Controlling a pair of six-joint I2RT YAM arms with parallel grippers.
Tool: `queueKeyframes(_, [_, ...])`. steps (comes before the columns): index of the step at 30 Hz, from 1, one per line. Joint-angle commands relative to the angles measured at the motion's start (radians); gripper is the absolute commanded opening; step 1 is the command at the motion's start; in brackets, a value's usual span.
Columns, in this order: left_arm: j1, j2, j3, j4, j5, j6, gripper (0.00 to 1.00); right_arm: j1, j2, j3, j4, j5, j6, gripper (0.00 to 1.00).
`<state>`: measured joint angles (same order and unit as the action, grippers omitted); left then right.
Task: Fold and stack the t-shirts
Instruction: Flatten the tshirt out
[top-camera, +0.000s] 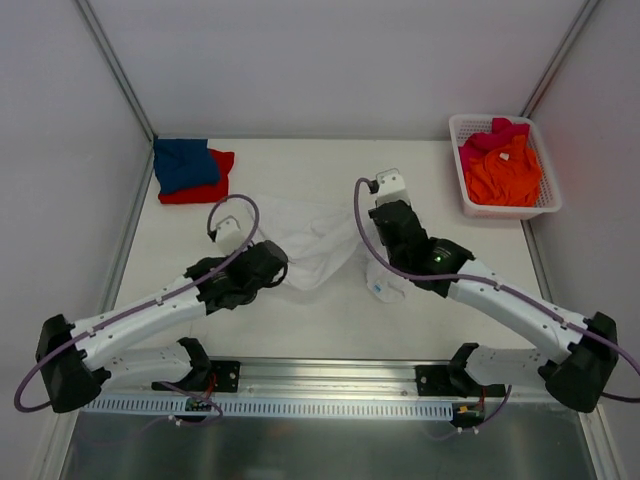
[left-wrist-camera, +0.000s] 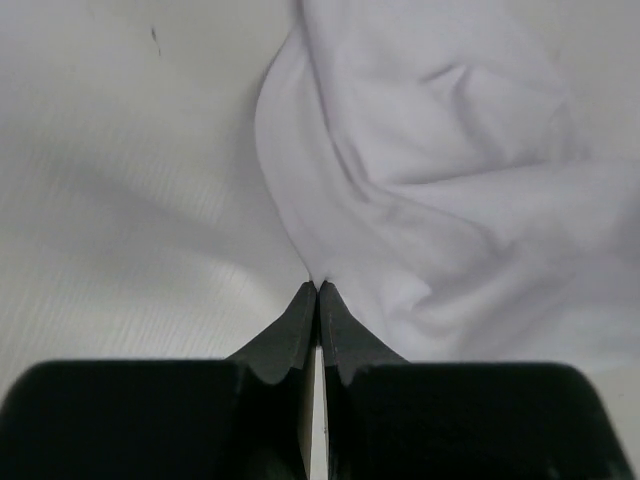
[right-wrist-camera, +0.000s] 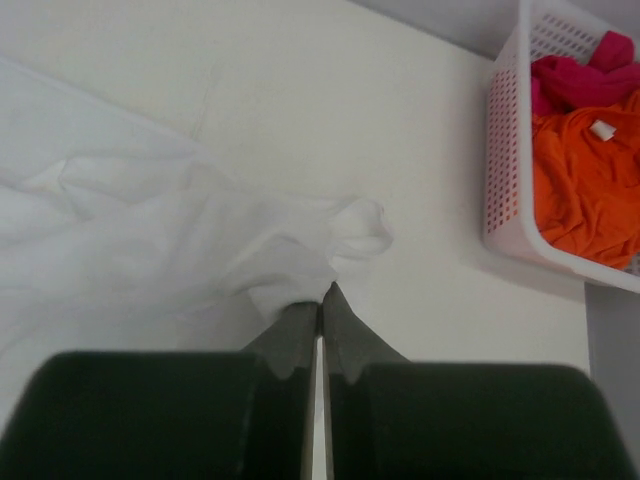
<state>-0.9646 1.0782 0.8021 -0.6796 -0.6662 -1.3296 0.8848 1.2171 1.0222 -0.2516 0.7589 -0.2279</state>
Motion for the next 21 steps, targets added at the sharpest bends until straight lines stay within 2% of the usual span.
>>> queueKeyframes(1, [0.072,-0.098,0.107,-0.058,-0.120,0.182,0.00,-0.003,-0.099,0.058,-0.035,0.072,-0.030,0.00])
queueKeyframes(5, [0.162,-0.149,0.241,-0.064,-0.167,0.315,0.00,-0.003,-0.204,0.120,-0.054,0.114,-0.082,0.00])
queueKeyframes(8, [0.190,-0.172,0.339,-0.071,-0.219,0.439,0.00,-0.003,-0.261,0.179,-0.063,0.151,-0.134,0.00])
queueKeyframes(14, [0.204,-0.213,0.526,-0.074,-0.341,0.585,0.00,-0.003,-0.350,0.259,-0.015,0.204,-0.252,0.00])
queueKeyframes(18, [0.204,-0.256,0.621,-0.071,-0.430,0.648,0.00,-0.003,-0.396,0.271,0.092,0.221,-0.347,0.00])
queueKeyframes(21, [0.204,-0.245,0.715,-0.061,-0.504,0.710,0.00,-0.018,-0.372,0.323,0.121,0.218,-0.409,0.00])
